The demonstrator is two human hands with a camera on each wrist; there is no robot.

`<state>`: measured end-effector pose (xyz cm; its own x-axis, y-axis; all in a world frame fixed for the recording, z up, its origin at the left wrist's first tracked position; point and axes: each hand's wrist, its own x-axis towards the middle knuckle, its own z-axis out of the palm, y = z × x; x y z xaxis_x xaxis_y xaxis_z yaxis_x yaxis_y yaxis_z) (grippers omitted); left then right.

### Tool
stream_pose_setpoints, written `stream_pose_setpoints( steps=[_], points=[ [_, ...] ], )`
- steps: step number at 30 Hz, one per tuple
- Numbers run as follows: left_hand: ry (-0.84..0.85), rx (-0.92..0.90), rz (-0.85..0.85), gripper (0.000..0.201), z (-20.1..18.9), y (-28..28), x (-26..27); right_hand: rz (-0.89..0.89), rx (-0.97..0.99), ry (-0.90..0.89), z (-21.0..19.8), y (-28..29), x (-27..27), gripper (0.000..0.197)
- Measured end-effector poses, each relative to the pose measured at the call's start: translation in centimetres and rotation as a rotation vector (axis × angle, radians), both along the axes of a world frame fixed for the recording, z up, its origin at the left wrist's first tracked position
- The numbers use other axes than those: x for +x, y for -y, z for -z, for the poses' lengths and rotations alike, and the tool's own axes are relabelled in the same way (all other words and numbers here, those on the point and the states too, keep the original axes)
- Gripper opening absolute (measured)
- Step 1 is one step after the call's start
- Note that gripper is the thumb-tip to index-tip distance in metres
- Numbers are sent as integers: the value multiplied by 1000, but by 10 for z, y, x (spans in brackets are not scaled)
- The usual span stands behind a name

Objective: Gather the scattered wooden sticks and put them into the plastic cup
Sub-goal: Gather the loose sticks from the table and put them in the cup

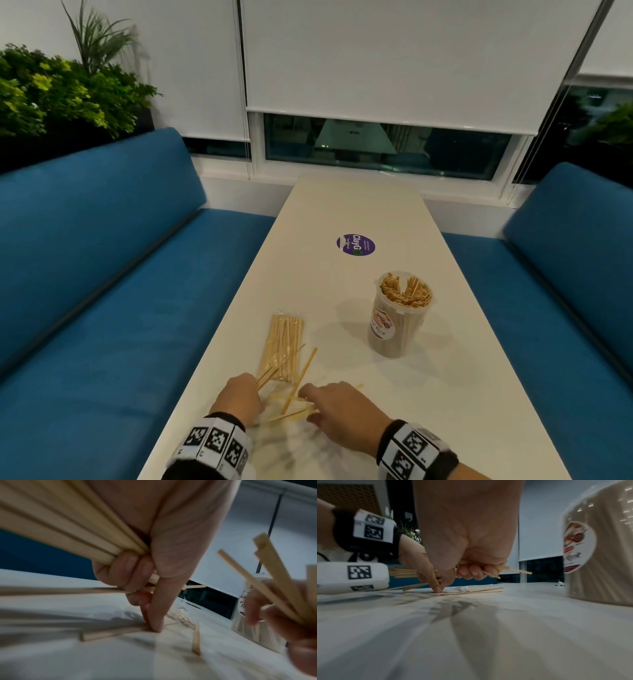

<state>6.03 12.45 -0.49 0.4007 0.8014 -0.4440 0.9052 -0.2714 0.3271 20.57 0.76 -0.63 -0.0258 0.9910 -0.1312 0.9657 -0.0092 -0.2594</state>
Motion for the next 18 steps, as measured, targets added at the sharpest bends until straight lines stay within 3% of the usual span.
stream_pose_setpoints(
  steps=[6,9,18],
  points=[
    [-66,-86,85,10,-1,4,-11,-168,59,57,7,-20,-3,38],
    [-46,-134,115,11,-4,8,-22,-128,46,4,8,-19,-1,38],
    [169,-239,16,25,-29,11,-47,-92,21,-35,13,-12,1,22]
  ],
)
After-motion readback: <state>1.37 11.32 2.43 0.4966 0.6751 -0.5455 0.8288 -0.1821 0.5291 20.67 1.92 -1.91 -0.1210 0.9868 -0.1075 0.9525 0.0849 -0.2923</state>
